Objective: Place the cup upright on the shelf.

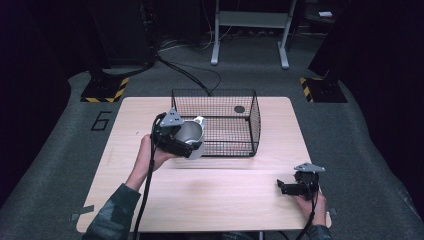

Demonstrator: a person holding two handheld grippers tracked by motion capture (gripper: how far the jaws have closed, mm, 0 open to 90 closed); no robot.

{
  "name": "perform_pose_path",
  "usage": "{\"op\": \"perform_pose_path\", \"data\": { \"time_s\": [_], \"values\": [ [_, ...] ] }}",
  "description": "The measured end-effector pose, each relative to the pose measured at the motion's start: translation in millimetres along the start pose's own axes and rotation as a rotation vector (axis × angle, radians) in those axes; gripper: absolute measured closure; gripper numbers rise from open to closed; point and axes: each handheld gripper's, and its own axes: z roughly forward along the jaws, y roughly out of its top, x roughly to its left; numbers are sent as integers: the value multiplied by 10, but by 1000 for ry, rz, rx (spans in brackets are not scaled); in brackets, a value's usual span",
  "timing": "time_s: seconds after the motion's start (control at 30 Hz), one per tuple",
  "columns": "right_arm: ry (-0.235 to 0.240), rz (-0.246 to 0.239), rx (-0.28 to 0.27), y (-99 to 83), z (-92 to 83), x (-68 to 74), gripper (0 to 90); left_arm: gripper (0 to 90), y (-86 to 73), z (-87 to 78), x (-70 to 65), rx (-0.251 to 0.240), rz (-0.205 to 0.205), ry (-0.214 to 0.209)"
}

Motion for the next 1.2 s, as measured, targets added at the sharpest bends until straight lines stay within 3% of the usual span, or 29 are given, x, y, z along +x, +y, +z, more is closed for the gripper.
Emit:
{"op": "perform_pose_path", "data": {
  "time_s": [0.5, 1.2],
  "values": [
    [0, -6, -2, -1, 1, -5, 1, 62, 217, 149, 107, -7, 3, 11],
    [1, -2, 0, -1, 1, -2, 1, 61, 451, 511, 276, 16, -3, 19]
  ]
}}
